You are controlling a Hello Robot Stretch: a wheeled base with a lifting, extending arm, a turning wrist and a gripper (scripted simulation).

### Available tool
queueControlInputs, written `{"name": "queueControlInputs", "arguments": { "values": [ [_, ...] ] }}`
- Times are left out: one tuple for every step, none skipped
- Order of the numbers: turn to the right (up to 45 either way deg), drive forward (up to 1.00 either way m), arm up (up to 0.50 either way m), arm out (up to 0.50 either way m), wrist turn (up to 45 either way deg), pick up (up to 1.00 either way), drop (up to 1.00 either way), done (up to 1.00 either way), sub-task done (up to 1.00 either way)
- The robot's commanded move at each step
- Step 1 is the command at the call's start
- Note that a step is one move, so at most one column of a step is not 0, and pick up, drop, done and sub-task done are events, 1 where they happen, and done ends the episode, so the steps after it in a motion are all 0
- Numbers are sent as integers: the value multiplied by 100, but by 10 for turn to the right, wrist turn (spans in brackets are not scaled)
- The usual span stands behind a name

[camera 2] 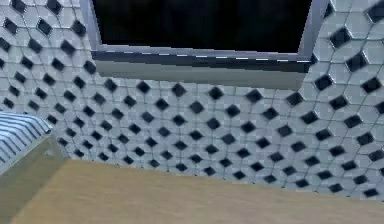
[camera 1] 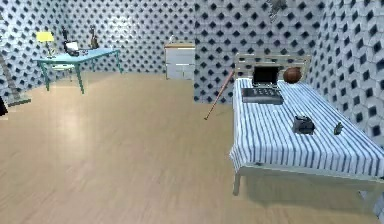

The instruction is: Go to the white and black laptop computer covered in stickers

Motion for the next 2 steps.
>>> {"name": "queueControlInputs", "arguments": {
  "values": [
    [-30,0,0,0,0,0,0,0,0],
    [0,50,0,0,0,0,0,0,0]
  ]
}}
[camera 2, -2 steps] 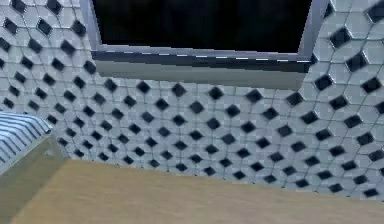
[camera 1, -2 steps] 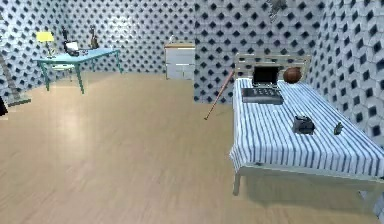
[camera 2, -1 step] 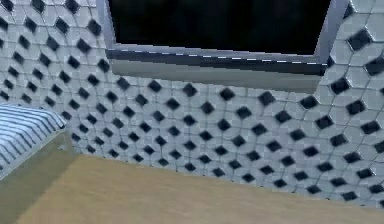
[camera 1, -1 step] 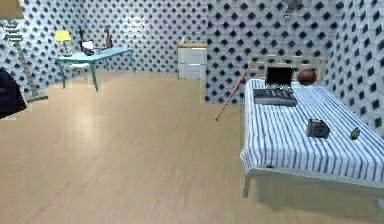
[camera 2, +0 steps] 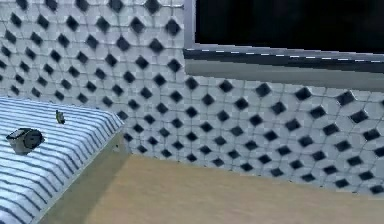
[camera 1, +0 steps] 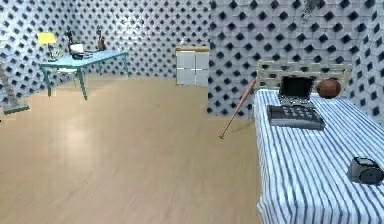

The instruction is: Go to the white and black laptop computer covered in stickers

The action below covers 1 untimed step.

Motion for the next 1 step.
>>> {"name": "queueControlInputs", "arguments": {
  "values": [
    [-180,0,0,0,0,0,0,0,0]
  ]
}}
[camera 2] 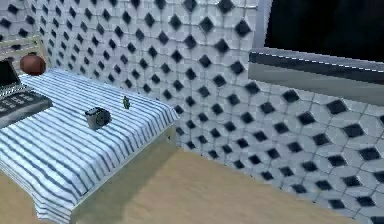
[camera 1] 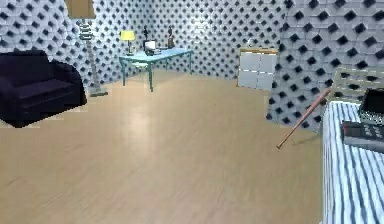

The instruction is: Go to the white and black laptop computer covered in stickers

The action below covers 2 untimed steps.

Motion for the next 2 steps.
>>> {"name": "queueControlInputs", "arguments": {
  "values": [
    [0,100,0,0,0,0,0,0,0],
    [0,100,0,0,0,0,0,0,0]
  ]
}}
